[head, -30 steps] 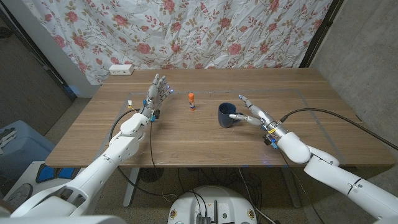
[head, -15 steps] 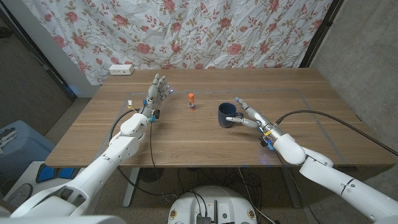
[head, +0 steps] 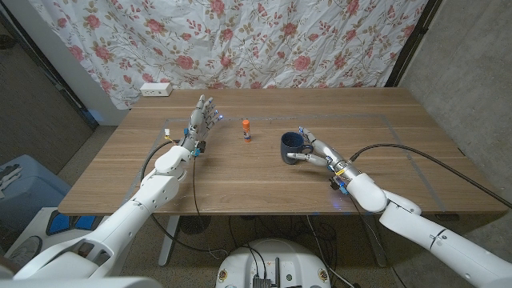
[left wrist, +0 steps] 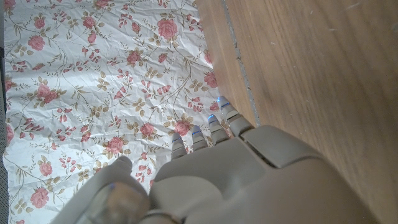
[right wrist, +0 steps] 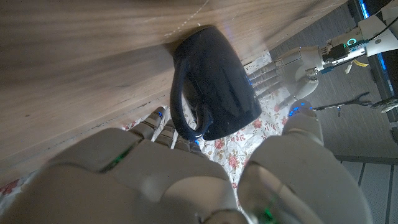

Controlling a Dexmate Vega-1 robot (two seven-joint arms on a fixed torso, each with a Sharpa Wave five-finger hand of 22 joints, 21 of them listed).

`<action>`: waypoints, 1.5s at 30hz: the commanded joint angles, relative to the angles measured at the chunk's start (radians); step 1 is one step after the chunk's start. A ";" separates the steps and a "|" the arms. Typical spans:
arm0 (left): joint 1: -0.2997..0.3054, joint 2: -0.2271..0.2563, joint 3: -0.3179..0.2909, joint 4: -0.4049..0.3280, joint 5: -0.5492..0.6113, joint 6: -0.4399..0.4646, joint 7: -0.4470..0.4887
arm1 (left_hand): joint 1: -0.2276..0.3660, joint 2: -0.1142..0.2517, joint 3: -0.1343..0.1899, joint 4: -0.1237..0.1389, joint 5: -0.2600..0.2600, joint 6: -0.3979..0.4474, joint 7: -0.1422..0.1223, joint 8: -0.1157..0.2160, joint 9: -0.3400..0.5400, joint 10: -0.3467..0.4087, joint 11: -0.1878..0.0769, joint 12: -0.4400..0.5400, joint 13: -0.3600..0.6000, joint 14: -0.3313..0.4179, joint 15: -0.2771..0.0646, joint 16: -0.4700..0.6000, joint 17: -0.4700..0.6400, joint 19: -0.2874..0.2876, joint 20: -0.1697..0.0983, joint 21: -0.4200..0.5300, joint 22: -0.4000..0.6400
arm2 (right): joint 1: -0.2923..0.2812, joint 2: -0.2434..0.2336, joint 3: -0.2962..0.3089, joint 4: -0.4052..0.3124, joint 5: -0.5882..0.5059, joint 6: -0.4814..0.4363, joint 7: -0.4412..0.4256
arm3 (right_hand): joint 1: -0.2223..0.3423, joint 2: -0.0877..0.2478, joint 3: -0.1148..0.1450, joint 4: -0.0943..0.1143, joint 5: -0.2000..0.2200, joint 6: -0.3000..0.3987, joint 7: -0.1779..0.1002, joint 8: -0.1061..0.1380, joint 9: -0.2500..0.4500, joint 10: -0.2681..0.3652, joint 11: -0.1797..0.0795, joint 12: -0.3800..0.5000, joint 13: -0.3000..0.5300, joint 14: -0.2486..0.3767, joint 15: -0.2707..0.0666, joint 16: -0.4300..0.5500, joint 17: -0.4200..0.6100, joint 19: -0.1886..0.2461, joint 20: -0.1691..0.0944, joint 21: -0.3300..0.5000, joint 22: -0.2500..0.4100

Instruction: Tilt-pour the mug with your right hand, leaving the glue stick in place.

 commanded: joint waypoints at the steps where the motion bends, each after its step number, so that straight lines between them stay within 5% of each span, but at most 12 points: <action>1: 0.000 0.000 0.000 0.000 0.000 0.000 0.000 | -0.003 0.119 0.006 0.001 0.004 -0.002 -0.007 0.007 0.003 -0.003 -0.005 0.004 0.005 0.008 -0.004 0.005 0.005 0.009 0.000 0.006 0.003 | 0.022 0.031 -0.020 0.044 0.002 0.024 -0.012 | 0.026 0.001 0.007 -0.004 0.013 -0.076 -0.003 0.010 0.003 0.021 -0.007 0.008 0.003 0.017 -0.008 0.012 0.001 0.018 -0.004 0.008 0.002; 16: 0.000 0.000 0.000 0.000 0.000 0.000 0.000 | -0.003 0.119 0.006 0.001 0.004 -0.002 -0.007 0.006 0.003 -0.004 -0.007 0.004 0.005 0.008 -0.004 0.005 0.005 0.009 0.000 0.006 0.003 | 0.052 0.066 -0.035 0.107 0.021 0.065 -0.016 | 0.099 -0.012 0.020 -0.004 0.024 0.007 -0.016 0.042 0.010 0.092 -0.015 0.019 0.010 0.094 -0.024 0.025 -0.002 0.078 -0.015 0.013 0.002; 25: 0.001 0.000 0.000 -0.001 0.000 0.000 0.000 | -0.003 0.119 0.006 0.001 0.004 -0.002 -0.007 0.007 0.003 -0.003 -0.006 0.004 0.005 0.007 -0.004 0.005 0.005 0.009 0.000 0.006 0.003 | 0.069 0.079 -0.036 0.142 0.041 0.098 -0.010 | 0.114 -0.019 0.019 0.010 0.028 0.124 -0.027 0.090 0.020 0.169 -0.029 0.036 0.023 0.167 -0.045 0.040 0.005 0.133 -0.030 0.015 0.002; 32: 0.001 0.000 0.000 -0.001 0.000 0.000 0.001 | -0.003 0.119 0.006 0.001 0.004 -0.003 -0.006 0.006 0.003 -0.004 -0.006 0.004 0.005 0.008 -0.004 0.005 0.005 0.009 0.000 0.006 0.003 | 0.067 0.094 -0.031 0.158 0.037 0.114 -0.039 | 0.137 -0.016 0.024 0.011 0.034 0.211 -0.011 0.130 0.027 0.242 -0.037 0.054 0.036 0.232 -0.070 0.056 0.008 0.185 -0.047 0.018 0.002; 45: 0.002 0.001 0.000 -0.003 0.000 0.001 0.001 | -0.003 0.119 0.006 0.001 0.004 -0.002 -0.007 0.007 0.003 -0.003 -0.007 0.004 0.005 0.008 -0.003 0.005 0.005 0.009 -0.001 0.006 0.003 | 0.077 0.120 -0.039 0.189 -0.011 0.127 -0.102 | 0.226 -0.031 0.038 -0.006 0.061 0.269 0.000 0.166 0.035 0.343 -0.056 0.081 0.059 0.338 -0.108 0.082 0.015 0.283 -0.083 0.025 0.002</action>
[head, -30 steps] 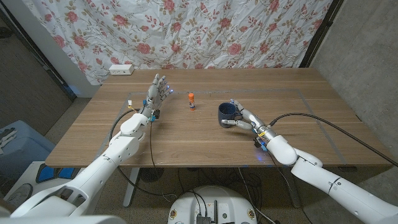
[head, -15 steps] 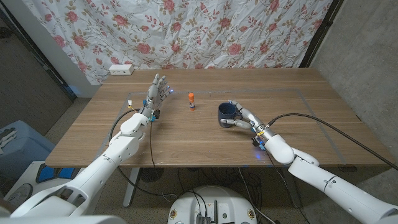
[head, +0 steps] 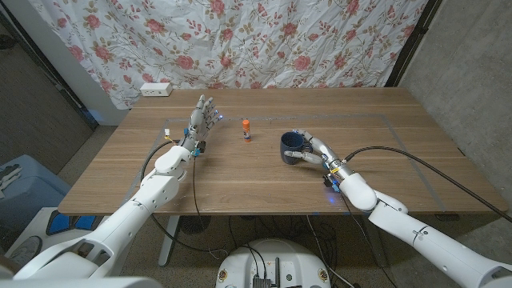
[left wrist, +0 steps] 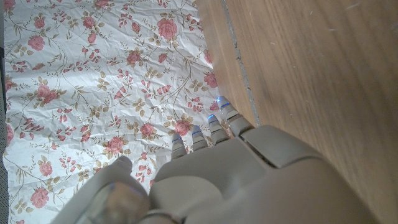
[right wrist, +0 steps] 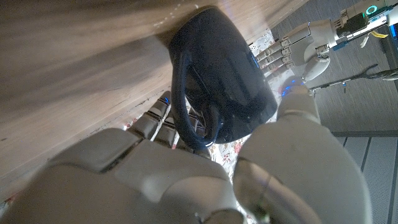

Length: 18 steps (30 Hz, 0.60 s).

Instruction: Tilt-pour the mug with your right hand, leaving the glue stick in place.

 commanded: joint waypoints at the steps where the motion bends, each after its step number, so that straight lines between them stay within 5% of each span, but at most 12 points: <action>1: 0.001 0.000 0.000 -0.001 0.000 0.000 0.000 | -0.003 0.119 0.006 0.001 0.004 -0.002 -0.006 0.007 0.003 -0.003 -0.007 0.004 0.005 0.007 -0.003 0.005 0.005 0.009 -0.001 0.006 0.003 | 0.011 0.024 -0.006 0.035 -0.037 0.022 -0.055 | 0.040 -0.010 0.007 -0.004 0.014 0.025 0.005 0.016 0.004 0.027 -0.008 0.014 0.010 0.028 -0.088 0.010 0.004 0.028 -0.064 0.003 0.002; 18: 0.000 0.000 0.000 0.000 0.000 0.000 0.000 | -0.003 0.119 0.006 0.001 0.004 -0.003 -0.006 0.006 0.003 -0.003 -0.007 0.004 0.005 0.008 -0.004 0.005 0.005 0.009 0.000 0.006 0.003 | 0.037 0.040 -0.017 0.069 -0.028 0.032 -0.049 | 0.088 -0.008 0.015 0.006 0.035 0.089 0.007 0.056 0.012 0.101 -0.019 0.038 0.031 0.100 -0.107 0.027 0.015 0.074 -0.075 -0.003 0.002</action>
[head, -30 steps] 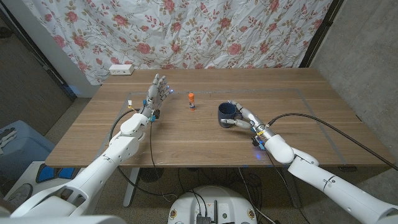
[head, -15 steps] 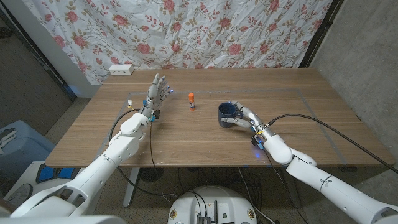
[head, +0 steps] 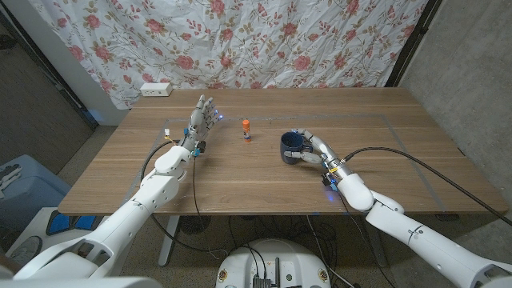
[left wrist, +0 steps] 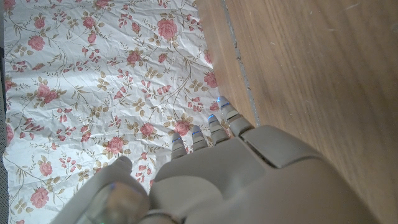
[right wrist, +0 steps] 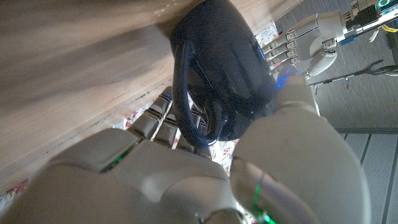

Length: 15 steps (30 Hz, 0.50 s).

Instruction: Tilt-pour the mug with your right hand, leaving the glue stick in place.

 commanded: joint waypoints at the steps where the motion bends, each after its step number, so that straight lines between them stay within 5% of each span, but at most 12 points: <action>1: 0.000 0.000 0.000 0.001 0.000 -0.001 -0.001 | -0.003 0.119 0.006 0.001 0.004 -0.002 -0.006 0.006 0.003 -0.003 -0.007 0.004 0.005 0.008 -0.004 0.005 0.005 0.009 0.000 0.006 0.003 | 0.021 0.015 -0.010 0.031 0.001 0.013 0.000 | 0.008 0.012 0.006 0.009 0.011 0.031 -0.003 0.021 0.007 0.033 -0.005 0.013 0.010 0.029 -0.108 0.012 0.007 0.018 -0.075 -0.004 0.002; 15: 0.000 0.000 0.000 0.001 0.000 -0.001 -0.001 | -0.003 0.119 0.006 0.001 0.004 -0.004 -0.006 0.006 0.003 -0.002 -0.004 0.005 0.005 0.008 -0.004 0.005 0.005 0.009 0.000 0.006 0.003 | 0.036 0.022 -0.018 0.053 0.019 0.036 0.020 | 0.025 0.027 0.015 0.016 0.006 0.136 -0.015 0.080 0.015 0.107 -0.014 0.037 0.028 0.097 -0.132 0.030 0.017 0.049 -0.080 -0.008 0.003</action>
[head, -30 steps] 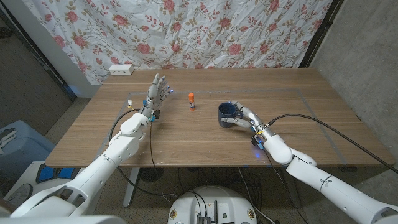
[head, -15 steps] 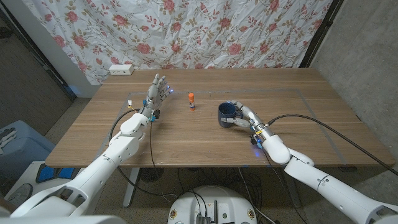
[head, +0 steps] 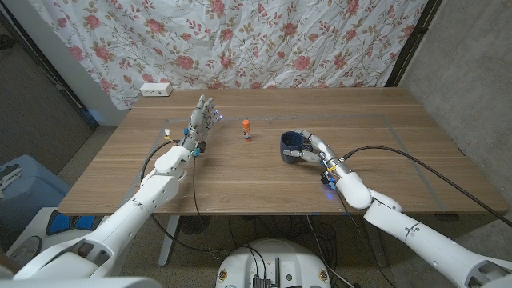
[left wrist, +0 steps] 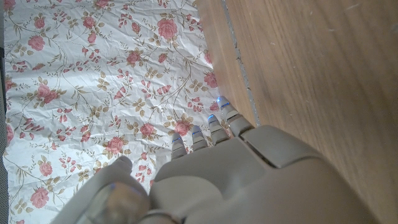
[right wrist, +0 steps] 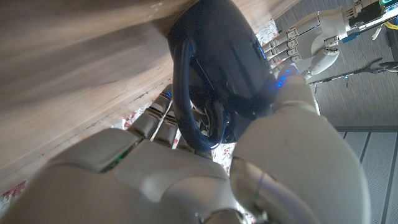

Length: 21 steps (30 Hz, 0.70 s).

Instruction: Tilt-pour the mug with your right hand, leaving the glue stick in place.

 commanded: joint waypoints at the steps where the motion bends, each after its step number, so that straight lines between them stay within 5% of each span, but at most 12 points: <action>1: 0.000 0.000 0.000 0.001 0.000 -0.001 0.000 | -0.003 0.119 0.006 0.001 0.004 -0.004 -0.006 0.006 0.003 -0.003 -0.006 0.004 0.005 0.008 -0.004 0.005 0.005 0.009 0.000 0.006 0.003 | 0.011 0.007 -0.006 0.018 0.017 0.016 0.017 | 0.007 0.009 0.007 0.002 -0.003 0.028 -0.002 0.017 0.006 0.026 0.002 0.010 0.006 0.027 -0.128 0.012 0.004 0.017 -0.076 -0.003 0.003; 21: 0.000 0.000 0.000 0.001 0.000 -0.001 0.000 | -0.003 0.119 0.006 0.001 0.004 -0.002 -0.007 0.007 0.003 -0.004 -0.005 0.004 0.005 0.008 -0.004 0.005 0.005 0.009 -0.001 0.006 0.003 | 0.001 0.024 0.007 0.025 0.039 0.055 0.002 | 0.067 0.043 0.016 -0.001 -0.045 0.153 -0.025 0.094 0.013 0.156 -0.013 0.048 0.030 0.124 -0.167 0.062 0.028 0.078 -0.095 0.000 0.003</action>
